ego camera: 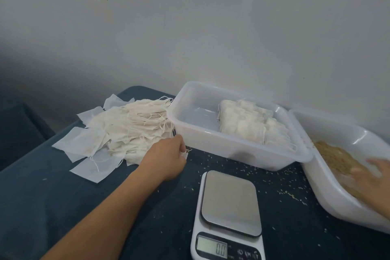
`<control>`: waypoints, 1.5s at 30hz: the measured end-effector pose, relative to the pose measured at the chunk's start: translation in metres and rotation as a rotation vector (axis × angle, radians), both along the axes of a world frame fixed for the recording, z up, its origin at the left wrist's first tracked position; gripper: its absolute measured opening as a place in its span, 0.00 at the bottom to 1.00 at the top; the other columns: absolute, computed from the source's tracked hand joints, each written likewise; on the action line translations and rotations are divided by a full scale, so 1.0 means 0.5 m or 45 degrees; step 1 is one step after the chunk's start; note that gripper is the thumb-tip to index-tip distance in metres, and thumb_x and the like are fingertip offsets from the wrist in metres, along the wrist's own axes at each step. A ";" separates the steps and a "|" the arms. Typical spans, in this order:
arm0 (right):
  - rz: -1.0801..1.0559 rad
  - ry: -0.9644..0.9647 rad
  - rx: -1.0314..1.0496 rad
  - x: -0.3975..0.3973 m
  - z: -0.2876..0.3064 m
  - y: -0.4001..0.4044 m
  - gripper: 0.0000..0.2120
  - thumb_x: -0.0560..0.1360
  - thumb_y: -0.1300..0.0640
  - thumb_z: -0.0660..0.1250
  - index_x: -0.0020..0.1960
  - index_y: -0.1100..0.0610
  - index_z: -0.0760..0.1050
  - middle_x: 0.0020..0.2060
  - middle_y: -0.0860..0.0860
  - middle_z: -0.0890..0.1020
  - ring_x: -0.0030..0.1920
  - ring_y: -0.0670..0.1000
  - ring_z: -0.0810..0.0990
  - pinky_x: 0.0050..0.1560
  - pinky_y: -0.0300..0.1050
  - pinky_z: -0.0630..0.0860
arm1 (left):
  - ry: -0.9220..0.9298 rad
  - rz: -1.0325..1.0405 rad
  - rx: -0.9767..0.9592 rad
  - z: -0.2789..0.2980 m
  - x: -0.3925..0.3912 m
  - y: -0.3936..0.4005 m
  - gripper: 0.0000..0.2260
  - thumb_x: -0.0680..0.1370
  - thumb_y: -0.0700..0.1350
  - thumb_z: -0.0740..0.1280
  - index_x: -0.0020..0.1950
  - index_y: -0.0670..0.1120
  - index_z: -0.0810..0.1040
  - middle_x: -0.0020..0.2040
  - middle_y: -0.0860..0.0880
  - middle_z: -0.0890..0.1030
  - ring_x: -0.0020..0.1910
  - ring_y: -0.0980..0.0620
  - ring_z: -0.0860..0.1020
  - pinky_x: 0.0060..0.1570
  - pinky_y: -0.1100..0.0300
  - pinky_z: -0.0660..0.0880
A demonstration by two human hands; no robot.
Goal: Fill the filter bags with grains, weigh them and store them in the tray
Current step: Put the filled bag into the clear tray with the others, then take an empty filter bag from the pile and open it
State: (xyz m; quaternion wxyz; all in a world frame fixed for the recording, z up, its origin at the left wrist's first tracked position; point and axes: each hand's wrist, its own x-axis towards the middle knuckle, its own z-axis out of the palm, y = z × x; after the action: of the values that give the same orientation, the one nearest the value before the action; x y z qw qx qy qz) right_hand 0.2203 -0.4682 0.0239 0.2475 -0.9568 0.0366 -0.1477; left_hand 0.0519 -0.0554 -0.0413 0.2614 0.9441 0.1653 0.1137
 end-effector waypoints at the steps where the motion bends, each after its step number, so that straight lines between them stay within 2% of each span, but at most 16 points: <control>1: 0.037 -0.116 0.088 -0.008 0.002 0.015 0.18 0.81 0.59 0.66 0.71 0.60 0.72 0.66 0.66 0.76 0.65 0.69 0.74 0.66 0.70 0.70 | -0.078 0.001 -0.068 0.006 -0.001 -0.006 0.05 0.77 0.43 0.66 0.50 0.52 0.73 0.45 0.55 0.80 0.46 0.53 0.77 0.48 0.57 0.76; 3: 0.149 -0.494 0.164 -0.055 0.011 0.063 0.15 0.82 0.54 0.66 0.68 0.54 0.74 0.60 0.57 0.79 0.56 0.59 0.79 0.62 0.62 0.76 | -0.244 -0.028 -0.220 0.019 -0.005 -0.026 0.06 0.75 0.43 0.68 0.47 0.53 0.73 0.41 0.56 0.80 0.40 0.57 0.78 0.42 0.64 0.74; 5: 0.491 -0.777 0.126 -0.134 0.017 0.132 0.10 0.81 0.50 0.67 0.61 0.50 0.77 0.46 0.47 0.80 0.39 0.45 0.79 0.45 0.44 0.78 | -0.381 -0.093 -0.352 0.031 -0.010 -0.055 0.07 0.74 0.45 0.70 0.44 0.55 0.73 0.39 0.57 0.81 0.37 0.59 0.78 0.38 0.69 0.73; 8: 1.156 -0.707 -0.007 -0.207 -0.011 0.247 0.09 0.78 0.49 0.68 0.57 0.47 0.78 0.45 0.41 0.78 0.34 0.39 0.75 0.36 0.30 0.73 | -0.506 -0.163 -0.476 0.039 -0.012 -0.099 0.09 0.73 0.44 0.72 0.43 0.56 0.74 0.40 0.59 0.81 0.36 0.59 0.79 0.37 0.70 0.74; 11: 1.402 -0.651 -0.228 -0.220 -0.069 0.319 0.12 0.75 0.52 0.73 0.58 0.50 0.80 0.48 0.45 0.79 0.37 0.41 0.74 0.36 0.34 0.76 | -0.527 -0.242 -0.454 0.034 -0.011 -0.123 0.11 0.74 0.42 0.75 0.44 0.56 0.75 0.40 0.58 0.82 0.39 0.56 0.81 0.39 0.65 0.78; 13: 1.377 -0.617 -0.274 -0.218 -0.093 0.332 0.13 0.75 0.52 0.72 0.59 0.49 0.79 0.47 0.46 0.78 0.36 0.46 0.78 0.32 0.42 0.78 | -0.521 -0.276 -0.388 0.029 -0.011 -0.128 0.11 0.74 0.43 0.76 0.44 0.55 0.76 0.42 0.59 0.82 0.41 0.57 0.82 0.42 0.62 0.80; 16: 1.270 -0.604 -0.240 -0.212 -0.112 0.331 0.11 0.76 0.52 0.70 0.58 0.49 0.79 0.46 0.46 0.78 0.36 0.48 0.80 0.30 0.47 0.79 | -0.578 -0.277 -0.355 0.026 -0.009 -0.135 0.11 0.74 0.41 0.77 0.43 0.54 0.77 0.41 0.60 0.83 0.41 0.57 0.82 0.41 0.67 0.78; 20: 1.196 -0.634 -0.175 -0.209 -0.113 0.331 0.04 0.75 0.52 0.71 0.48 0.52 0.82 0.42 0.48 0.77 0.33 0.50 0.78 0.28 0.49 0.77 | -0.647 -0.232 -0.342 0.025 -0.010 -0.150 0.13 0.73 0.37 0.75 0.41 0.55 0.76 0.40 0.60 0.82 0.40 0.57 0.82 0.39 0.72 0.75; 26: 1.407 -0.853 -0.195 -0.209 -0.112 0.324 0.04 0.75 0.56 0.74 0.44 0.56 0.83 0.53 0.53 0.82 0.43 0.49 0.76 0.32 0.46 0.77 | -0.642 -0.123 -0.393 0.024 -0.006 -0.143 0.12 0.71 0.36 0.74 0.41 0.53 0.78 0.39 0.58 0.82 0.38 0.55 0.81 0.39 0.68 0.76; 29: 1.518 -0.940 -0.122 -0.214 -0.112 0.327 0.02 0.76 0.60 0.73 0.44 0.58 0.83 0.51 0.52 0.84 0.45 0.51 0.82 0.36 0.47 0.79 | -0.602 -0.186 -0.430 0.026 -0.009 -0.142 0.13 0.72 0.35 0.75 0.42 0.53 0.79 0.39 0.58 0.82 0.39 0.57 0.81 0.39 0.70 0.75; 31: 1.540 -0.934 -0.055 -0.216 -0.107 0.322 0.02 0.75 0.61 0.73 0.43 0.59 0.83 0.48 0.52 0.84 0.41 0.51 0.82 0.34 0.48 0.78 | -0.582 -0.240 -0.559 0.029 -0.009 -0.144 0.12 0.73 0.36 0.75 0.43 0.52 0.79 0.39 0.57 0.83 0.38 0.59 0.81 0.39 0.70 0.75; 34: 1.447 -0.861 0.066 -0.216 -0.098 0.308 0.04 0.74 0.60 0.72 0.42 0.59 0.80 0.40 0.49 0.82 0.30 0.47 0.75 0.26 0.46 0.72 | -0.616 -0.327 -1.032 0.039 -0.011 -0.148 0.04 0.72 0.43 0.73 0.44 0.49 0.80 0.41 0.54 0.83 0.39 0.56 0.81 0.40 0.66 0.77; 36: 1.379 -0.709 0.230 -0.218 -0.096 0.300 0.05 0.75 0.58 0.69 0.43 0.59 0.78 0.32 0.44 0.77 0.25 0.44 0.70 0.25 0.42 0.69 | -0.628 -0.450 -1.201 0.040 -0.017 -0.144 0.09 0.72 0.49 0.73 0.50 0.47 0.81 0.49 0.50 0.84 0.48 0.51 0.82 0.48 0.63 0.79; 39: 1.287 -0.487 0.450 -0.219 -0.095 0.292 0.08 0.78 0.53 0.64 0.47 0.58 0.74 0.25 0.43 0.70 0.23 0.43 0.67 0.28 0.33 0.63 | -0.419 -0.744 -1.158 0.039 -0.023 -0.136 0.22 0.74 0.53 0.70 0.65 0.46 0.76 0.62 0.49 0.81 0.63 0.51 0.79 0.58 0.59 0.77; 42: 1.292 -0.381 0.657 -0.221 -0.091 0.286 0.07 0.79 0.52 0.62 0.48 0.56 0.71 0.26 0.51 0.72 0.23 0.48 0.68 0.25 0.40 0.63 | -0.139 -0.867 -1.170 0.048 -0.016 -0.141 0.25 0.74 0.54 0.71 0.71 0.53 0.74 0.63 0.50 0.80 0.61 0.51 0.79 0.54 0.56 0.78; 45: 1.317 -0.328 0.776 -0.224 -0.082 0.281 0.06 0.80 0.52 0.63 0.50 0.55 0.71 0.30 0.50 0.78 0.25 0.51 0.76 0.25 0.51 0.72 | 0.103 -0.947 -1.371 0.066 0.006 -0.149 0.25 0.76 0.51 0.72 0.72 0.51 0.74 0.65 0.43 0.79 0.65 0.43 0.79 0.59 0.43 0.79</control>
State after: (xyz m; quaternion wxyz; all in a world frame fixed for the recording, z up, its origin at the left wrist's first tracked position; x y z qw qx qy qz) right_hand 0.1082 -0.3277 -0.0169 0.5520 -0.7112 -0.4223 -0.1059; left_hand 0.0548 -0.1302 -0.0083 0.7129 0.6790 -0.1287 -0.1186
